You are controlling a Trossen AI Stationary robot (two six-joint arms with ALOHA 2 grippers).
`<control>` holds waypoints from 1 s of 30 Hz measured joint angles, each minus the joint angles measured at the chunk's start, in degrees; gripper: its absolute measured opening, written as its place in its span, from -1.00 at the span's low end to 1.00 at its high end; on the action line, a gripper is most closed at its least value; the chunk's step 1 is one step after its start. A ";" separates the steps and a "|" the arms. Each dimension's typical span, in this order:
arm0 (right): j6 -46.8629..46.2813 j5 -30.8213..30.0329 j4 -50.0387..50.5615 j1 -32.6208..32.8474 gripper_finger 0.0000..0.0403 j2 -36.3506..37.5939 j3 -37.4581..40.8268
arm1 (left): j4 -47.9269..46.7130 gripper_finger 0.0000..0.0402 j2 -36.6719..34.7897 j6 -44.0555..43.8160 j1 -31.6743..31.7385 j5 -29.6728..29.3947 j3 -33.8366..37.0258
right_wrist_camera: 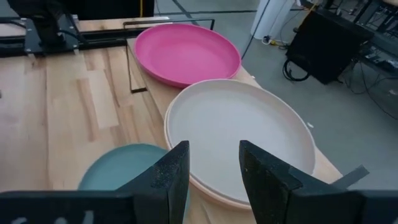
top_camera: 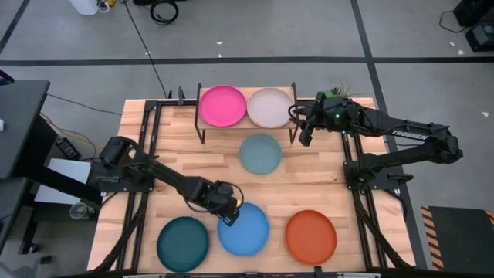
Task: Place and stack plates onto a shelf
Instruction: Stack the blue plate on top of the pink plate on the shelf
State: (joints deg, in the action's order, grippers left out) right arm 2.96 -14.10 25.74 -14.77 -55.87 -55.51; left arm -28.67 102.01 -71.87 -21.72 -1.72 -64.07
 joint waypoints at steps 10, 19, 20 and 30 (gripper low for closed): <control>0.37 3.55 1.46 -0.20 -0.27 0.00 -0.54 | -4.61 -0.93 -14.47 12.62 11.61 13.27 0.00; 3.56 1.71 4.29 -3.06 -0.27 0.13 -5.41 | -3.29 -0.94 -26.63 15.13 31.18 34.25 0.00; 3.88 1.71 4.30 -3.49 -0.27 0.09 -5.70 | -2.27 -0.94 -27.91 15.15 33.46 36.16 -0.02; 4.37 3.35 4.64 -5.77 -0.27 0.11 -6.32 | 1.61 -0.94 -33.51 10.01 52.77 47.51 -1.68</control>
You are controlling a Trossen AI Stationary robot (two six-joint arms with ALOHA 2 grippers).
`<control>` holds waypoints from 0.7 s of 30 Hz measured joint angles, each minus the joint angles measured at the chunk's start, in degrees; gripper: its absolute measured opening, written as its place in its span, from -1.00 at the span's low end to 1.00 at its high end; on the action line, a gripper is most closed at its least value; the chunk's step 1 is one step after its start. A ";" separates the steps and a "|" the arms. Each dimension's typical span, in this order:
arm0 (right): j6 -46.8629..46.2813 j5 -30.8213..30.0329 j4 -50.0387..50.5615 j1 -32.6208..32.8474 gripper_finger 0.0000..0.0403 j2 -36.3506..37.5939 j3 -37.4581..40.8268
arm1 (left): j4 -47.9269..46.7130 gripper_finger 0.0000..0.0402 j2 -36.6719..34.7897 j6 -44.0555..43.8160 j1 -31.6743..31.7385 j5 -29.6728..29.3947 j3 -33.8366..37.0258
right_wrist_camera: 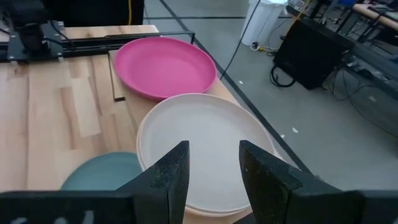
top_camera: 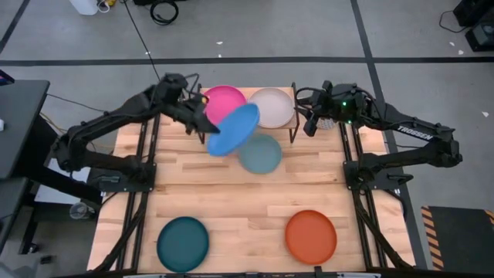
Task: Place and stack plates onto a shelf
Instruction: Stack the blue plate on top of the pink plate on the shelf
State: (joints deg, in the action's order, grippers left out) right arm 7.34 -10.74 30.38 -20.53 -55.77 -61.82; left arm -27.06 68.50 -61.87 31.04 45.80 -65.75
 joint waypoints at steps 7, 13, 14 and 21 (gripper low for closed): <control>0.14 -0.80 0.61 -0.04 -0.27 0.98 0.02 | -0.01 -0.94 1.78 3.79 5.72 -2.18 -6.59; 0.68 -1.44 0.67 -1.30 -0.27 1.42 0.02 | -4.38 -0.94 4.72 8.21 6.61 -10.42 -11.75; 0.75 -1.27 0.72 -1.49 -0.27 1.42 0.02 | -5.72 -0.94 5.32 8.67 6.44 -11.32 -12.30; 0.81 -0.06 0.75 -1.73 -0.27 1.42 0.02 | -16.36 -0.94 9.61 14.78 5.05 -24.90 -18.79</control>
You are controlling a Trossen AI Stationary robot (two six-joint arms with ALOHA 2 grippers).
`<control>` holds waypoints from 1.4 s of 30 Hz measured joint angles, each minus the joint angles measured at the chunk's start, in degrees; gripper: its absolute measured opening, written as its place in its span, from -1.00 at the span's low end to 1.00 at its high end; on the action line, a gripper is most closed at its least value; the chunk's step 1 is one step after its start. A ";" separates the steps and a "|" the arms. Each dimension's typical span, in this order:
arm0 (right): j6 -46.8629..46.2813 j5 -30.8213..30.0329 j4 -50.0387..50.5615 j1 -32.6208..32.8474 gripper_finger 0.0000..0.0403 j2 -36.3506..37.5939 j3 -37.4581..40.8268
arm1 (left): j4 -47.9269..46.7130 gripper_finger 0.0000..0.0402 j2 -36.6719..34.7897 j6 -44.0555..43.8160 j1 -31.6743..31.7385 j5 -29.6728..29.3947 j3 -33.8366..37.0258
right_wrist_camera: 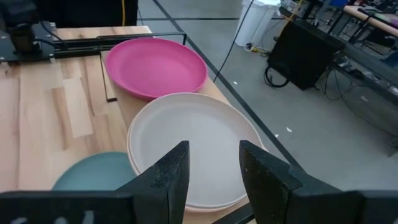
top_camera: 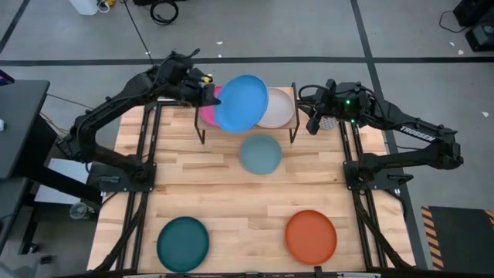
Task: Place and stack plates onto a shelf
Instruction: Stack the blue plate on top of the pink plate on the shelf
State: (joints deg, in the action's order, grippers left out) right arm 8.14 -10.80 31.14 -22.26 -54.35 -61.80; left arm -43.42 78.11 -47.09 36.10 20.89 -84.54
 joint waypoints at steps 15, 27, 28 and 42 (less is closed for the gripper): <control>0.51 0.45 1.37 -0.11 -0.27 0.00 0.04 | -25.94 -0.91 14.42 13.13 5.27 -22.05 -18.70; -0.90 0.48 3.06 -0.11 -0.27 0.00 0.06 | -28.24 -0.91 16.58 18.60 9.52 -21.97 -18.70; -0.63 0.47 3.06 -0.11 -0.27 0.00 0.06 | -28.63 -0.91 16.68 19.12 9.70 -22.28 -18.67; -0.50 0.56 3.02 -0.11 -0.27 0.00 0.06 | -33.50 -0.91 17.57 21.40 15.55 -17.97 -18.46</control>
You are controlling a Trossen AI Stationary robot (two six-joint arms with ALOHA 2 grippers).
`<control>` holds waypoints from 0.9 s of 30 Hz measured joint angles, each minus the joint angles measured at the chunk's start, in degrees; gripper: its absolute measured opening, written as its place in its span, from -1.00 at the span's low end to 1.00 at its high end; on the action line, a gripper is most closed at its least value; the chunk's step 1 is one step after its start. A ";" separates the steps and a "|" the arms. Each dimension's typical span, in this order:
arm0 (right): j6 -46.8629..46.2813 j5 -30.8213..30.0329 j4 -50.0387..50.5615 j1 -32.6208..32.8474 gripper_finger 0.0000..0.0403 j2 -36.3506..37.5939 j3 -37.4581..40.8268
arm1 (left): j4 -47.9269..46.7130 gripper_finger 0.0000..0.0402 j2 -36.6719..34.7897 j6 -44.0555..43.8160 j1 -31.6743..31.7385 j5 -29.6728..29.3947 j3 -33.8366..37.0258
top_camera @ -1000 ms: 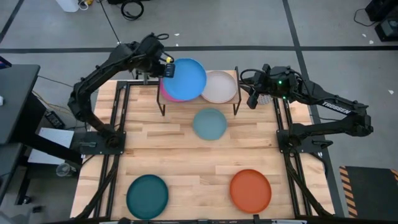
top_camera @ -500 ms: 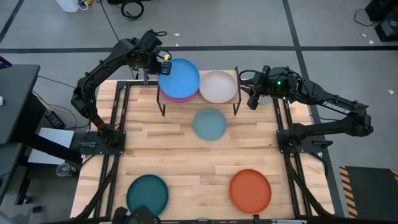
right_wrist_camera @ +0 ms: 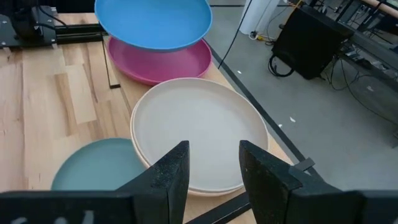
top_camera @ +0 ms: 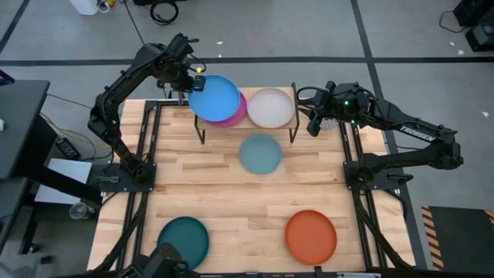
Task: Place and stack plates onto a shelf
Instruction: Stack the blue plate on top of the pink plate on the shelf
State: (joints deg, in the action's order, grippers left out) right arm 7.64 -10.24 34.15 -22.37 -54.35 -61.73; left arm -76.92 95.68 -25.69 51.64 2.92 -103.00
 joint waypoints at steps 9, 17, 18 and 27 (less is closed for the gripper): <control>-0.61 0.85 0.00 0.00 -0.27 0.00 0.00 | -0.54 -0.90 3.10 2.34 -0.53 0.37 0.02; -1.51 0.94 0.00 0.01 -0.27 0.00 0.00 | 0.39 -0.90 3.08 3.02 1.93 -1.71 0.02; -1.51 0.94 0.01 0.03 -0.27 0.00 0.00 | 0.44 -0.90 3.08 3.02 2.11 -1.71 0.02; -1.91 0.94 0.02 0.07 -0.27 0.00 0.00 | 0.86 -0.90 4.84 3.07 1.27 -1.29 0.02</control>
State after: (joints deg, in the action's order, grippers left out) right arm 5.73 -9.30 34.17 -22.31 -54.35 -61.73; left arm -76.07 100.52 -22.63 52.91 1.63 -102.98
